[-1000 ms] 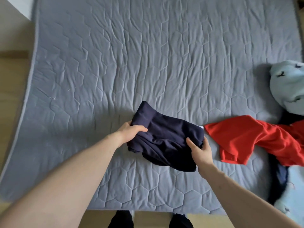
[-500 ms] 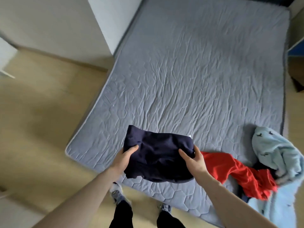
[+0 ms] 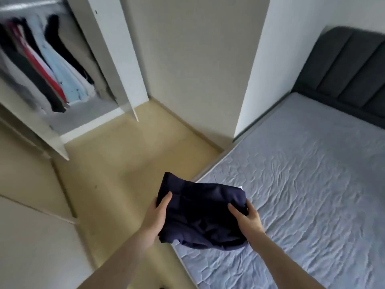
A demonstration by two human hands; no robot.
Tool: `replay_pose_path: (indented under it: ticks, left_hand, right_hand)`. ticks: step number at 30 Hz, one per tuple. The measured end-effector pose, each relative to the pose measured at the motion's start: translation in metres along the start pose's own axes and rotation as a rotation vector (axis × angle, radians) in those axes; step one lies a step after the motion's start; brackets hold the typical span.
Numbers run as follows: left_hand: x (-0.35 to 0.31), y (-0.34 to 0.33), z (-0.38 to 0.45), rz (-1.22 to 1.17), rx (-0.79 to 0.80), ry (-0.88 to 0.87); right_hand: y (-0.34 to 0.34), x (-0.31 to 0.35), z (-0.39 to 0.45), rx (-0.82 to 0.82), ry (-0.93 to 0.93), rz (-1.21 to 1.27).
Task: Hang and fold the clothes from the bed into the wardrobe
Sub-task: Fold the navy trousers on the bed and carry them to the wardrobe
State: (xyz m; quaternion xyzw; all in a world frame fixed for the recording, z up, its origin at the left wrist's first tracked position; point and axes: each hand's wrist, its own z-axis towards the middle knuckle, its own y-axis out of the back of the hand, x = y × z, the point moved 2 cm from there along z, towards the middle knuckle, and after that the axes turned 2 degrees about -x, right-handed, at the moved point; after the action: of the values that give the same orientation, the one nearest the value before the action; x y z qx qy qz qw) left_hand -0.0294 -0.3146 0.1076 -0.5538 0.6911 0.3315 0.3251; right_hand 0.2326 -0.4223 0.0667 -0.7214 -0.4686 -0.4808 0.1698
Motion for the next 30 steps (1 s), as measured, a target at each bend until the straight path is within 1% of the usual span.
replay_pose_path:
  ticks: [3,6,10,14,20,25,30]
  left_hand:
    - [-0.032,0.068,0.017,-0.090,-0.071,-0.041]
    - [-0.061,0.121,0.027,-0.112,-0.106,-0.061]
    - [-0.099,0.199,0.049,-0.159,-0.159,-0.098]
    - [-0.136,0.260,0.082,-0.210,-0.214,-0.122]
    - [-0.196,0.330,0.144,-0.245,-0.294,-0.162]
    - [-0.260,0.384,0.203,-0.272,-0.343,-0.189]
    - [-0.322,0.435,0.253,-0.311,-0.360,-0.225]
  right_hand:
    - [-0.070,0.055,0.009,0.091,0.041,-0.028]
    - [-0.129,0.103,0.008,0.164,0.085,-0.023]
    - [-0.211,0.164,0.013,0.223,0.168,-0.051]
    - [-0.282,0.223,0.028,0.278,0.226,-0.053]
    - [-0.378,0.306,0.065,0.388,0.292,-0.060]
    - [-0.456,0.380,0.111,0.497,0.306,-0.054]
    - [-0.526,0.459,0.148,0.600,0.347,-0.038]
